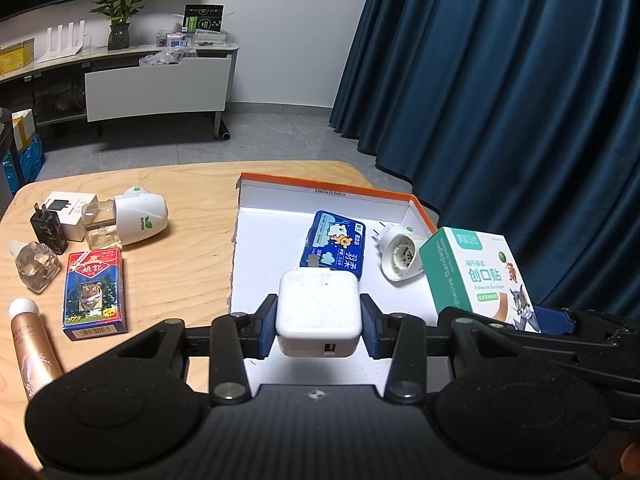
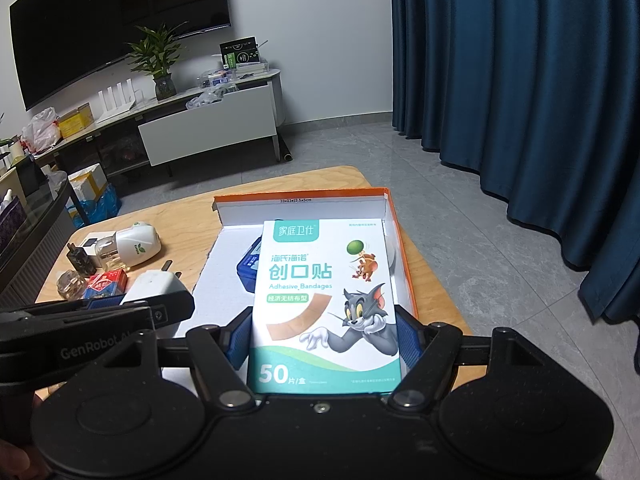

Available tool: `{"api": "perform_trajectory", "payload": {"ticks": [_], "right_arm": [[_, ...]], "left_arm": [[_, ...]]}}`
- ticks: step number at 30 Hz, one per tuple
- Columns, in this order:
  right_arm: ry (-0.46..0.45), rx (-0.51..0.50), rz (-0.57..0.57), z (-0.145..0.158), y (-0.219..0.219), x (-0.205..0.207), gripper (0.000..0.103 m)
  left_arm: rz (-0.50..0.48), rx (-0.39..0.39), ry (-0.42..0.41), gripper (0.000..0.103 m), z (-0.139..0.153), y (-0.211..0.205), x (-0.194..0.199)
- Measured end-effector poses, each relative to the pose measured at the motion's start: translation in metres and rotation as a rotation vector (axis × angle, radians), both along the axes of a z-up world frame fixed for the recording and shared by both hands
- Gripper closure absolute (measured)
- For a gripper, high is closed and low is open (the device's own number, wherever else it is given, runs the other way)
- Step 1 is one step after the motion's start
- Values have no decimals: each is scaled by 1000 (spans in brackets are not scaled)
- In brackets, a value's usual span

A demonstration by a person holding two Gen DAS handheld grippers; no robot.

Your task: Organize rigid objects

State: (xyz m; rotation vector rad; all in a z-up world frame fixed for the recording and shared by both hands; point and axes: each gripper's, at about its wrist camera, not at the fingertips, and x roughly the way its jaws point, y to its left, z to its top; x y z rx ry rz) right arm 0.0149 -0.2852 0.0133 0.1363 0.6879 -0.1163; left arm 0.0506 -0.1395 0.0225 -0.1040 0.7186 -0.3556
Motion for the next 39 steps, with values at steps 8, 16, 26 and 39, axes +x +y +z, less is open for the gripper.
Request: {"api": "perform_trajectory", "payload": {"ticks": [8, 16, 26, 39], "right_arm": [[1, 1, 0, 0, 0, 0, 19], [5, 1, 0, -2, 1, -1, 19], [6, 2, 0, -2, 0, 0, 19], [12, 5, 0, -6, 0, -2, 19]], "left_arm": [[1, 1, 3, 61, 0, 0, 0], [2, 2, 6, 61, -2, 1, 0], [5, 4, 10, 61, -3, 0, 0], [9, 4, 17, 61, -4, 0, 0]]}}
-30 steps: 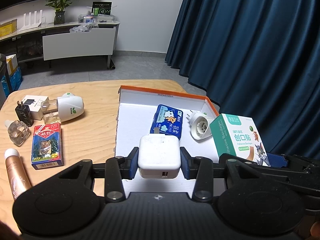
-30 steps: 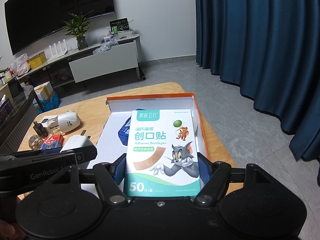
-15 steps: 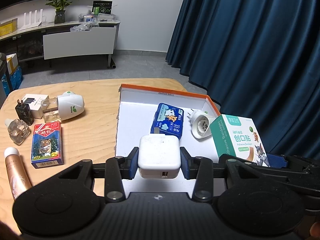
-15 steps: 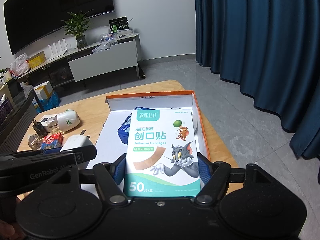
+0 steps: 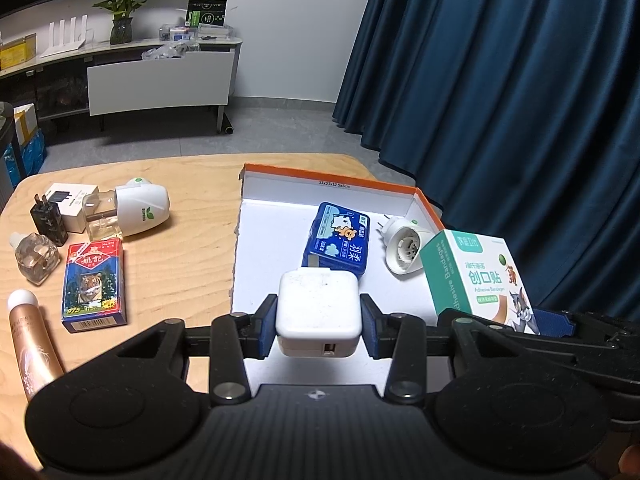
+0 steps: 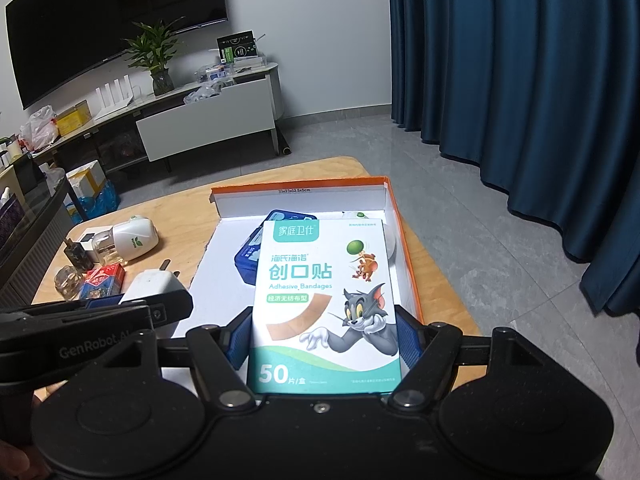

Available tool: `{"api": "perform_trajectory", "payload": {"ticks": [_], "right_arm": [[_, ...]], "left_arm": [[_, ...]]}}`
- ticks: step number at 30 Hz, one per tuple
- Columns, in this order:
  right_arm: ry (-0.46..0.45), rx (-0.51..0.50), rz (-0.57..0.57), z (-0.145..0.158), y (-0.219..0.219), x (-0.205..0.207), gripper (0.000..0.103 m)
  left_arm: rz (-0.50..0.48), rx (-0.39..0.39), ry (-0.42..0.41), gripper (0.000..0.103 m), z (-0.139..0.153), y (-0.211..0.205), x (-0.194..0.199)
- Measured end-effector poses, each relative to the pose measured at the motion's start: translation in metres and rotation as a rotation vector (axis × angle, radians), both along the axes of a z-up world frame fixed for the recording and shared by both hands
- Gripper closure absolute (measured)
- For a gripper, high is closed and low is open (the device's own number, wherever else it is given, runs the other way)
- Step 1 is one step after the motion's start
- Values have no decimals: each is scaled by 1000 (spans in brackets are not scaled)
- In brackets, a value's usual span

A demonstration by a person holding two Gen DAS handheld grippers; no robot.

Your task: Organize rigid objects

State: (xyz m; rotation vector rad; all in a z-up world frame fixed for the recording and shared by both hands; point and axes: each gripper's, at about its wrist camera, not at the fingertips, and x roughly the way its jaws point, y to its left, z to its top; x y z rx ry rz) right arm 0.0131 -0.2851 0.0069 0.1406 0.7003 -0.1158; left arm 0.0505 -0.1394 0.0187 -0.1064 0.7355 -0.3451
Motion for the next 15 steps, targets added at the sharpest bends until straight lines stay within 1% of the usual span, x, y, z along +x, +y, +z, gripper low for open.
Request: {"api": "perform_trajectory", "payload": {"ticks": [15], "right_arm": [[9, 3, -1, -6, 0, -1, 19]], "left_arm": [[5, 0, 9, 61, -3, 0, 1]]}}
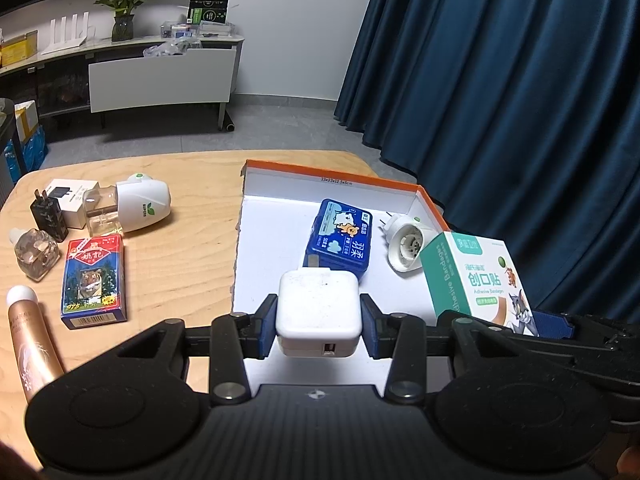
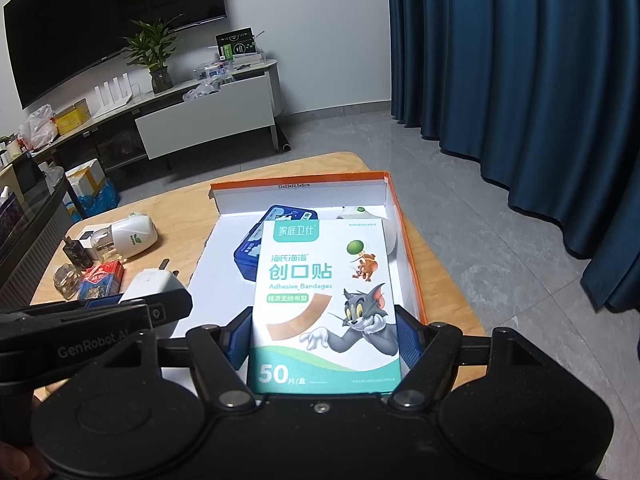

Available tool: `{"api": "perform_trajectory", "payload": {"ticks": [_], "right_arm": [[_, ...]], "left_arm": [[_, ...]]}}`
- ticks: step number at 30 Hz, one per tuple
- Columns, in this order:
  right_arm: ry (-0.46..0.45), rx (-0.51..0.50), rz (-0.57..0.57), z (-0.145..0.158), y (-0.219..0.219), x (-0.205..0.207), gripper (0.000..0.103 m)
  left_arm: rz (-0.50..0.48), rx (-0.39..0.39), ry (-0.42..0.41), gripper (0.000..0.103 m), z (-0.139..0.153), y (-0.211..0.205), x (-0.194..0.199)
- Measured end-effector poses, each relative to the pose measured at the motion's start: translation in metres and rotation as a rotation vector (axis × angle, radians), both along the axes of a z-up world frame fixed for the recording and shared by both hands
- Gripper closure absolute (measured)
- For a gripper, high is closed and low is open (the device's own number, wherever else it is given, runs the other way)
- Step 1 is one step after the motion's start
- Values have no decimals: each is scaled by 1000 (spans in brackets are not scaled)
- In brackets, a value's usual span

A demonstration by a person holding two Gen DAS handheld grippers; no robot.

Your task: Organize rigid objects

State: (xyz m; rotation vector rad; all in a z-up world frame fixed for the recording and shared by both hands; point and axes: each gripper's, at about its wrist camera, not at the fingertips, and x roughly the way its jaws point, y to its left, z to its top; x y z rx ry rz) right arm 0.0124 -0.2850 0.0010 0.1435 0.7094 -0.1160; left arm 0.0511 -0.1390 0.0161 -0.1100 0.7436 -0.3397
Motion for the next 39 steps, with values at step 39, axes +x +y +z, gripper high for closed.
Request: {"api": "perform_trajectory", "payload": {"ticks": [39], "right_arm": [[112, -12, -18, -18, -10, 36, 19]], "left_arm": [[-2, 10, 32, 61, -10, -2, 10]]}}
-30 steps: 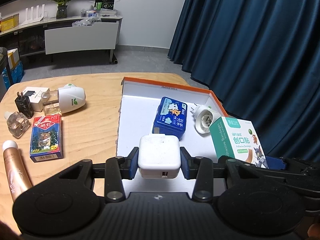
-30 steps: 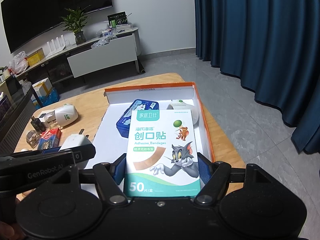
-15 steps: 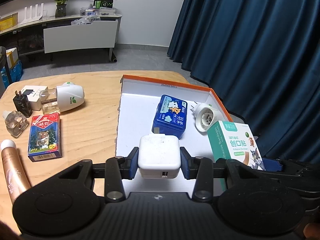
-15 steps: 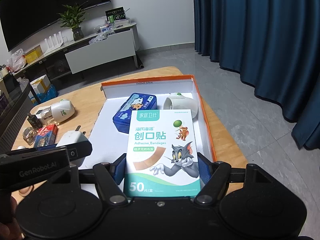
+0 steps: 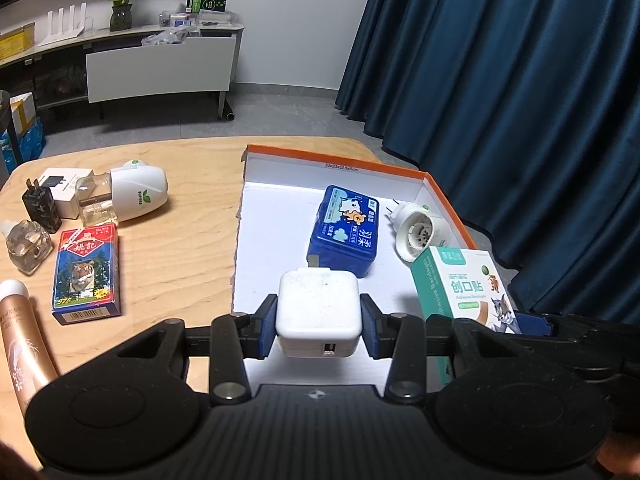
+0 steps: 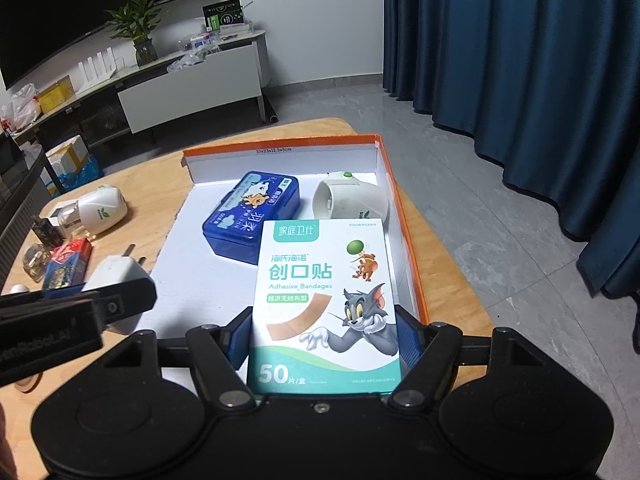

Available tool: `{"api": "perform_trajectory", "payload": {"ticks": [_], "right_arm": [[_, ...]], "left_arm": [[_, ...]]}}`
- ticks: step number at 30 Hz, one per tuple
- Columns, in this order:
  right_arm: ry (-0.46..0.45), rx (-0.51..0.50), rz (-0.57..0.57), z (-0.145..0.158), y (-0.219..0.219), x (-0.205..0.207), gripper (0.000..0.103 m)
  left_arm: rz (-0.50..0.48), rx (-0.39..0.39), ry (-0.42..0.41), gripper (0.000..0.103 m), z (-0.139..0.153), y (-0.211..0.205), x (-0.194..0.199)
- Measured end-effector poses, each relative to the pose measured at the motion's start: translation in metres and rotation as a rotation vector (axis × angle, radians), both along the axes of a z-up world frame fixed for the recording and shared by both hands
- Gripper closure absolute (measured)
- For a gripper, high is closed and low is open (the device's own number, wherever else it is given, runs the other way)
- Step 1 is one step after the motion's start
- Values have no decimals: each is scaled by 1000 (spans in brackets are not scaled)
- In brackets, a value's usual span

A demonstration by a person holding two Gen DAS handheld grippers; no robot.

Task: Organize rigid objects
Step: 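Lower the white charger and green bandage box into the open box with both grippers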

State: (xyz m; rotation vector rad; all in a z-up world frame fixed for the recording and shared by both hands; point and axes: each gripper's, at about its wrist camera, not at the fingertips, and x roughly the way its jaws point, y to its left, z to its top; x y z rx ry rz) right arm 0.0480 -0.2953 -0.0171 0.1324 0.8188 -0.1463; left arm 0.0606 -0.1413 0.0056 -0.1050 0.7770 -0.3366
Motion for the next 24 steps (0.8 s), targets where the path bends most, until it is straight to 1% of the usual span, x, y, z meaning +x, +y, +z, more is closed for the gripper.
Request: {"api": "perform_trajectory", "payload": {"ticks": [15, 18, 21, 24], "right_arm": [[41, -39, -11, -14, -2, 30, 19], [33, -46, -20, -12, -3, 31, 19], [3, -59, -35, -6, -6, 26, 17], [-25, -22, -41, 3, -12, 18, 17]], "left_arm": [[1, 9, 22, 61, -9, -1, 13], [-8, 11, 26, 61, -13, -5, 17], [-22, 14, 26, 61, -15, -9, 20], [-35, 18, 29, 61, -19, -14, 24]]}}
